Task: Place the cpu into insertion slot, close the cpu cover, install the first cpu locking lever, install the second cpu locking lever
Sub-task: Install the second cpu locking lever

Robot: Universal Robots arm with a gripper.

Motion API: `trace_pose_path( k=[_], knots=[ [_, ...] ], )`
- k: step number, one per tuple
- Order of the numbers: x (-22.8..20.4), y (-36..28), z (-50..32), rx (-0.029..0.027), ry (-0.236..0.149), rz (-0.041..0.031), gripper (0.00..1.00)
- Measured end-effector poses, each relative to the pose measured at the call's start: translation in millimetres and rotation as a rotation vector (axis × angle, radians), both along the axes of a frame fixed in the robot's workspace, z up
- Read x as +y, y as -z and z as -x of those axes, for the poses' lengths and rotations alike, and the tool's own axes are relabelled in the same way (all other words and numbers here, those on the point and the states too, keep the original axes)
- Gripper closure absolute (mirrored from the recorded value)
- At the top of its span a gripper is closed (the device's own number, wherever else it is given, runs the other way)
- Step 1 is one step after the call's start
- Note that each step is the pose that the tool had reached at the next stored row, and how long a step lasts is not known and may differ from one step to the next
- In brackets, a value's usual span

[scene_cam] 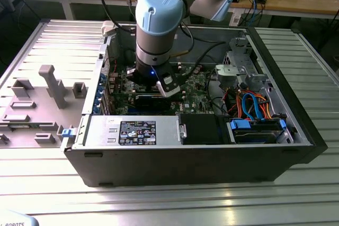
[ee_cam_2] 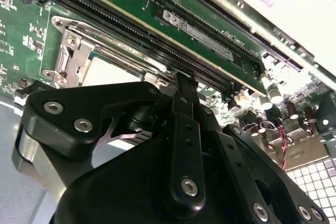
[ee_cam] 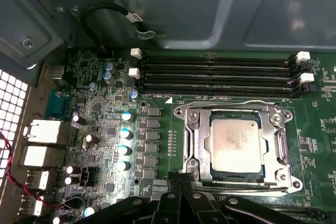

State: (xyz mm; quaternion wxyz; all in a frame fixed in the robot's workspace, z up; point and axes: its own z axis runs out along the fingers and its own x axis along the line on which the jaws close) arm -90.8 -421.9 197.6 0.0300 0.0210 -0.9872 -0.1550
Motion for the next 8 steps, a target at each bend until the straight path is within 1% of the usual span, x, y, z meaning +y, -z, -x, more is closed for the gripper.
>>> trace_pose_path(
  k=[4,6,8],
  knots=[
    [2.4,1.8,1.3,0.0000,0.000,-0.0024,0.89],
    [3.0,3.1,2.1,0.0001,0.000,-0.0048,0.89],
    [3.2,3.3,2.9,0.0002,0.000,-0.0048,0.89]
  ],
)
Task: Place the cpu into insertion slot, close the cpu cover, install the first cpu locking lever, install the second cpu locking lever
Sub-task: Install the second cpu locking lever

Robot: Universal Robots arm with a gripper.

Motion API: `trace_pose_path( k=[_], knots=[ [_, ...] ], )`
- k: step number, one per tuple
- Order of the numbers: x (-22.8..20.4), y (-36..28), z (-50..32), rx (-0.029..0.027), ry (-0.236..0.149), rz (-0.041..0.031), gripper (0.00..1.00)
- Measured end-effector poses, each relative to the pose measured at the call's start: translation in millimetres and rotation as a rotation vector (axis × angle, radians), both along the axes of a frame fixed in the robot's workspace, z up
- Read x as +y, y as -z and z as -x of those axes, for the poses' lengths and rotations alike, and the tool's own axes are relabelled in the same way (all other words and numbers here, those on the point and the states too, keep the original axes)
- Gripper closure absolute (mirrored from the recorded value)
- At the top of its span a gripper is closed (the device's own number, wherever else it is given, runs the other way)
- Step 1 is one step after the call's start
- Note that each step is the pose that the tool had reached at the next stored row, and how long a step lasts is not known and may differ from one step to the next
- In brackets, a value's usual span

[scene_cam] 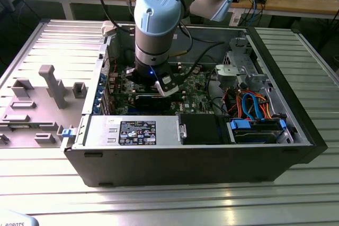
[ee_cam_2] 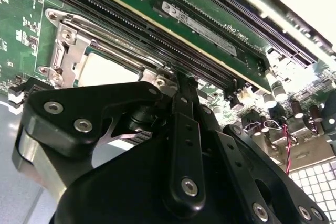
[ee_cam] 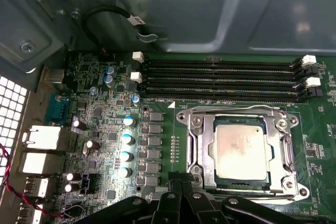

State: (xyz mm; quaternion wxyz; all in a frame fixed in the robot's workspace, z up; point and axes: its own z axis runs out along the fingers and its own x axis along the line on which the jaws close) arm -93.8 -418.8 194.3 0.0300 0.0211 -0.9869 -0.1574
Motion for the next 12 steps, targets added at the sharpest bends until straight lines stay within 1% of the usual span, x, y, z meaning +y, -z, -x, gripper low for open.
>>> trace_pose_path(
  k=[10,11,12],
  knots=[
    [0.0,-0.7,1.6,-0.0006,0.000,0.0009,0.89],
    [-0.1,-1.2,1.9,-0.0006,0.000,0.0014,0.89],
    [-0.1,-4.8,2.7,-0.0007,0.000,0.0012,0.89]
  ],
)
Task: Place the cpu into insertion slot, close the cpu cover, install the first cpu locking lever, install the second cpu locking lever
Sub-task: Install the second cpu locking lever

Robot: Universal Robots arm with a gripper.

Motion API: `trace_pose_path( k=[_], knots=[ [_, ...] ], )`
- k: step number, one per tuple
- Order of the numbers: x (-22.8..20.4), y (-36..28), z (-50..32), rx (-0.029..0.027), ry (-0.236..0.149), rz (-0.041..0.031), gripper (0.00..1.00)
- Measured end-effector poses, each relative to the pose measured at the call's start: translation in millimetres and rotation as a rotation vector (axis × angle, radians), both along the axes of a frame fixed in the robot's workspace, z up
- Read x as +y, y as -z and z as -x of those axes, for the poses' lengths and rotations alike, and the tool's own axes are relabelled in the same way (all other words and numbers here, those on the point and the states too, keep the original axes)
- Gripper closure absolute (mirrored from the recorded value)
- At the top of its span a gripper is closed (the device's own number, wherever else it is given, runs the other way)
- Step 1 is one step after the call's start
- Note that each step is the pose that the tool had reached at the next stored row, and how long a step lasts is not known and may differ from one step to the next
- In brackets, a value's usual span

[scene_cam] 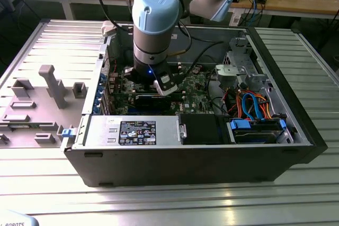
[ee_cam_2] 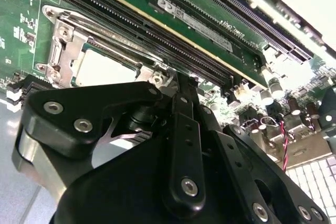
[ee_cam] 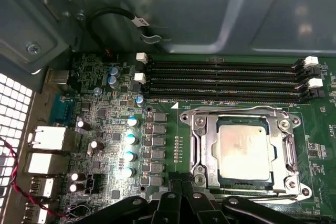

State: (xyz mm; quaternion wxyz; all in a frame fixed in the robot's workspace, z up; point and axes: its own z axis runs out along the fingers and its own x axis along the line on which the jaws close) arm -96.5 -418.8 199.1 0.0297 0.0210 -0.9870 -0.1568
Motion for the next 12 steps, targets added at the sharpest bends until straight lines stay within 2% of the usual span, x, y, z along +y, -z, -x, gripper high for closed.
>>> trace_pose_path(
  k=[4,12],
  knots=[
    [0.0,-12.7,1.9,0.0001,0.000,0.0001,0.89],
    [0.0,-13.3,2.7,0.0001,0.000,0.0001,0.89]
  ],
)
